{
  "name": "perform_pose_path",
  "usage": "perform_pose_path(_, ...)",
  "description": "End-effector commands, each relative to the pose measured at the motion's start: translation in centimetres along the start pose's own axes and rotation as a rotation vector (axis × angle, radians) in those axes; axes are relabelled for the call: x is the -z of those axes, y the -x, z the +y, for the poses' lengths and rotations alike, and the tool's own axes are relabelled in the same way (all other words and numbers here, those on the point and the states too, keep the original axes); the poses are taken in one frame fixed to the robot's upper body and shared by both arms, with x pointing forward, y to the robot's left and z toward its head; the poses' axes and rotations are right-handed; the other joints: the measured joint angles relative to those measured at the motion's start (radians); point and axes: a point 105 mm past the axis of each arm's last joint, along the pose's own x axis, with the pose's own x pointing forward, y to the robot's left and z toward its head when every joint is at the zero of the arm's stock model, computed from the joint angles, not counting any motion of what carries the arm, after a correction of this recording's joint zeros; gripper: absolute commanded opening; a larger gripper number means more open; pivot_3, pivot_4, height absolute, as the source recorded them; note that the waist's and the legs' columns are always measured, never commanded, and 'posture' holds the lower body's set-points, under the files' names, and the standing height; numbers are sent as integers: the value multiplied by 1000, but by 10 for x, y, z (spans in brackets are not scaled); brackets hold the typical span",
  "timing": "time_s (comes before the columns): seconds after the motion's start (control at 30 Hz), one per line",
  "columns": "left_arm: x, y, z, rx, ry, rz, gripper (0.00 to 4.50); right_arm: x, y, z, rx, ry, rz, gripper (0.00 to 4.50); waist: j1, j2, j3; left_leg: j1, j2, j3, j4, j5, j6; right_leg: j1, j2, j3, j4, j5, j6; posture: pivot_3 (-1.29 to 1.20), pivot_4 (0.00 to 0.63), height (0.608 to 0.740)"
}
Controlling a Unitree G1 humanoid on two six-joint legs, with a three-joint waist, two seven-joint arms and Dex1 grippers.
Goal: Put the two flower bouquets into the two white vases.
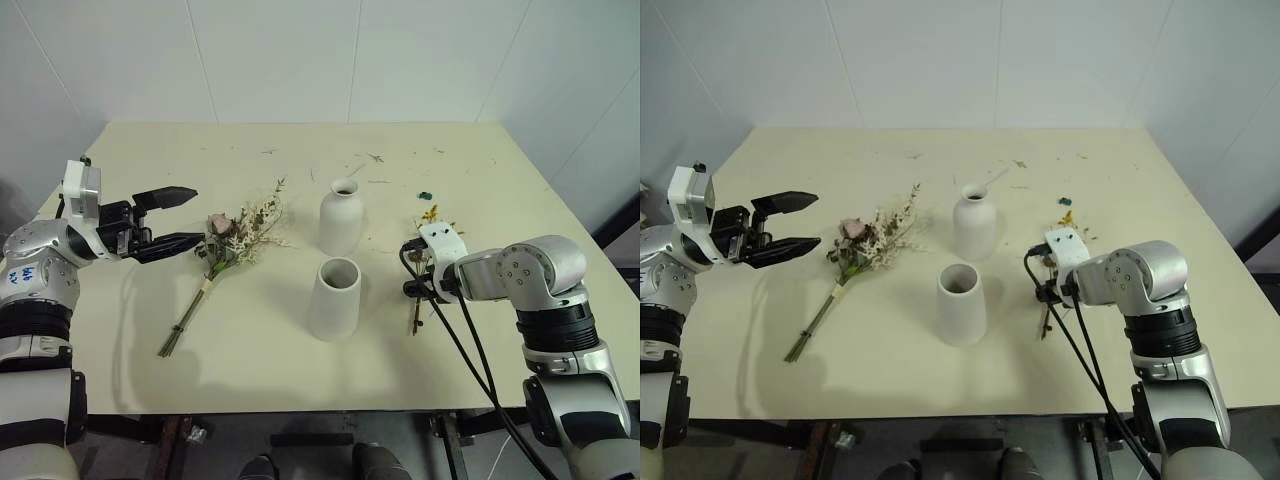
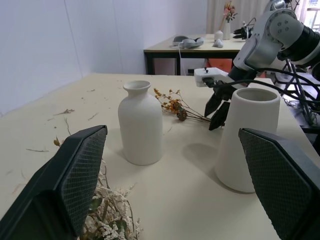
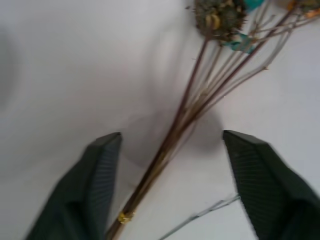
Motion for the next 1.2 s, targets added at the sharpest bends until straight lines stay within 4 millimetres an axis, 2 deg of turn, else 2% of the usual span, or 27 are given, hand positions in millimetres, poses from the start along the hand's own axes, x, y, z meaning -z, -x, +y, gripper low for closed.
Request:
perform_pose_path(0.03,-11,4,-11,105,-51,1,4500,0,1,-8,53,-5,-9,1969,1,0,0,0,0,0,0,0,0,0,0,0,0,0,0,0,150,740)
perform_pose_path(0.23,-11,2,-10,108,-47,0,4500,0,4,-6,50,-21,-46,66,3,0,0,0,0,0,0,0,0,0,0,0,0,0,1,0,150,740)
perform_pose_path(0.4,-11,1,-8,107,-47,1,4500,-5,10,-12,80,-48,-97,28,0,0,0,0,0,0,0,0,0,0,0,1,0,0,1,0,150,740)
perform_pose_path(0.47,-11,-1,-7,109,-49,1,4500,-13,19,-23,123,-70,-157,28,0,0,0,0,0,0,0,0,0,0,0,1,0,0,1,0,150,740)
perform_pose_path(0.53,-10,-5,-7,117,-51,-1,4500,-29,35,-49,226,-92,-268,28,1,0,0,0,0,0,0,0,0,0,0,1,0,0,1,0,150,740)
perform_pose_path(0.6,-10,-8,-6,120,-51,-2,4500,-43,48,-67,302,-89,-354,28,3,0,0,0,0,1,0,0,0,0,0,1,0,0,1,0,150,740)
perform_pose_path(0.73,-9,-13,-4,124,-55,-7,4500,-75,67,-87,367,-114,-549,28,-2,0,0,0,0,1,-1,0,0,0,0,2,-1,0,1,0,150,740)
perform_pose_path(0.83,-8,-20,-3,135,-56,-23,4500,-105,84,-92,387,-77,-744,28,-6,0,0,0,0,3,-1,0,0,-1,0,3,-1,1,1,0,150,740)
perform_pose_path(0.93,-9,-24,-1,138,-59,-33,4500,-131,99,-85,377,22,-943,28,-6,0,0,0,0,4,-1,0,0,-2,0,4,-1,1,1,0,150,740)
perform_pose_path(1.1,-7,-28,-2,147,-57,-40,4500,-171,112,-42,228,171,-1207,28,-15,0,0,0,0,6,-2,0,1,-2,0,6,-1,1,2,0,150,740)
perform_pose_path(1.2,-7,-29,-3,150,-57,-45,4500,-183,116,-21,126,208,-1323,28,-24,0,0,1,0,6,-1,0,0,-2,0,6,-1,1,2,0,150,740)
